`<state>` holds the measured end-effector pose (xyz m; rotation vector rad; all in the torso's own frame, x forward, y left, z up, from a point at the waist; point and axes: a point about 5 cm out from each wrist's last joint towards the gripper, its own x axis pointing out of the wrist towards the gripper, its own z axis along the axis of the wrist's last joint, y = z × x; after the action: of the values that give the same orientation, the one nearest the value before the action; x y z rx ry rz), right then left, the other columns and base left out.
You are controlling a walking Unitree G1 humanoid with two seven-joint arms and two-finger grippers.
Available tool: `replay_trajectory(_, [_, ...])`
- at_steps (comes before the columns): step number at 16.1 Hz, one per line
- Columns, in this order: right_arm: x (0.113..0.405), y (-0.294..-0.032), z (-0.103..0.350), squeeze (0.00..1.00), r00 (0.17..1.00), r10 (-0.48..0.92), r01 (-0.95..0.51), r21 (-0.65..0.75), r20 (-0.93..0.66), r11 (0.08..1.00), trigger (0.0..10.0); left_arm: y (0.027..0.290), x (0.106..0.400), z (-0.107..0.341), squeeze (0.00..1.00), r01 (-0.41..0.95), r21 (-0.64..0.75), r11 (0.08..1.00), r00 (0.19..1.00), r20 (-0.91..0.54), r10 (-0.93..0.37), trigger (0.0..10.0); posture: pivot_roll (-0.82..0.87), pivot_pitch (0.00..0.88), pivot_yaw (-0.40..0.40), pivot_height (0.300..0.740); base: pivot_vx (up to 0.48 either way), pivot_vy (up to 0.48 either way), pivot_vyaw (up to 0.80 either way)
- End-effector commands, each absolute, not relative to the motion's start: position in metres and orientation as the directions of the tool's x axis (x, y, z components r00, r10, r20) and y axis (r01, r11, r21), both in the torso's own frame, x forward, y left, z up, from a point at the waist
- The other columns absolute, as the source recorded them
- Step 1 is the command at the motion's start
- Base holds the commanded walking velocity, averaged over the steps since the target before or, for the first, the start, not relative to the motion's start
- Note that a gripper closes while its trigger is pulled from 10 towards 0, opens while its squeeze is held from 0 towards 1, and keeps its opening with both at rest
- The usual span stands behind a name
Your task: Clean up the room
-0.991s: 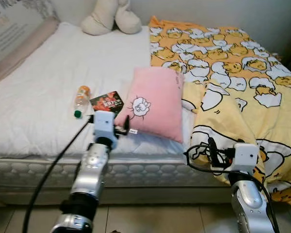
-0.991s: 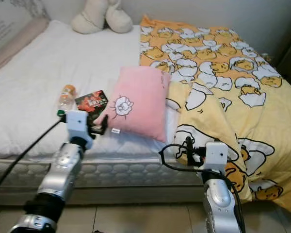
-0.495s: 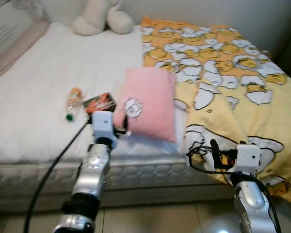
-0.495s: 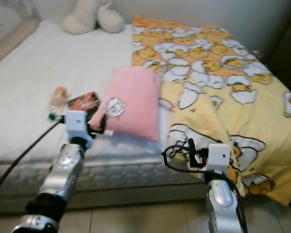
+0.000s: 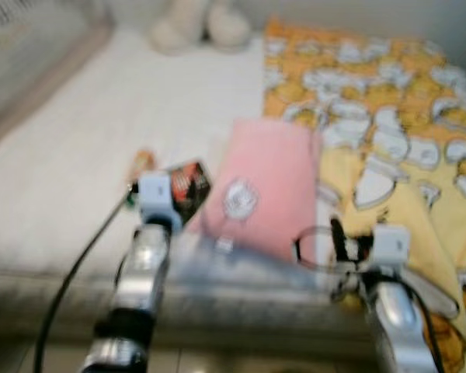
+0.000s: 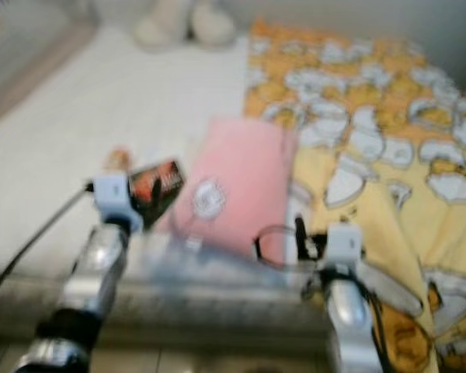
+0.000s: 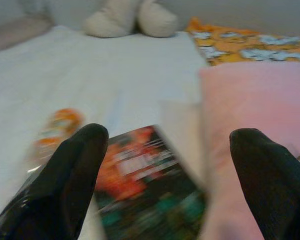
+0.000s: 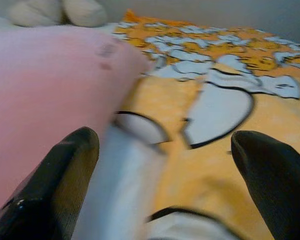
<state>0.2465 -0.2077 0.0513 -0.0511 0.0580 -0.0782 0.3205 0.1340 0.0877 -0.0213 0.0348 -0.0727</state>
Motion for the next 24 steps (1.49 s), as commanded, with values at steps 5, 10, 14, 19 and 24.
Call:
replay_trajectory(5, [0.261, -0.257, 0.105, 0.00, 0.920, -0.365, 0.381, -0.108, 0.141, 0.918, 10.0, 0.101, 0.347, 0.136, 0.00, 0.269, 0.015, 0.963, 0.961, 0.067, -0.269, 10.0, 0.03, 0.000, 0.013, 0.740, 0.288, 0.000, 0.00])
replay_trajectory(10, [0.260, -0.268, 0.064, 0.00, 0.955, -0.154, 0.235, 0.324, -0.255, 0.917, 10.0, 0.100, 0.364, 0.126, 0.00, 0.493, -0.180, 0.851, 0.796, -0.300, -0.525, 10.0, 0.01, 0.000, 0.022, 0.740, 0.000, 0.000, 0.00])
replay_trajectory(14, [0.253, -0.270, 0.073, 0.00, 0.953, 0.095, 0.044, 0.439, -0.289, 0.897, 10.0, 0.122, 0.367, 0.124, 0.00, 0.500, -0.283, 0.818, 0.722, -0.386, -0.575, 10.0, 0.00, 0.000, 0.019, 0.740, 0.000, 0.000, 0.00])
replay_trajectory(19, [0.247, -0.262, 0.065, 0.00, 0.913, 0.236, -0.019, 0.542, -0.333, 0.840, 10.0, 0.115, 0.361, 0.110, 0.00, 0.488, -0.390, 0.781, 0.637, -0.453, -0.624, 10.0, 0.01, 0.000, 0.011, 0.740, 0.000, 0.000, 0.00])
replay_trajectory(24, [0.262, -0.237, 0.035, 0.00, 0.882, 0.293, -0.018, 0.597, -0.368, 0.802, 10.0, 0.097, 0.357, 0.089, 0.00, 0.475, -0.398, 0.785, 0.607, -0.498, -0.619, 10.0, -0.02, 0.039, 0.032, 0.740, 0.000, 0.000, 0.00])
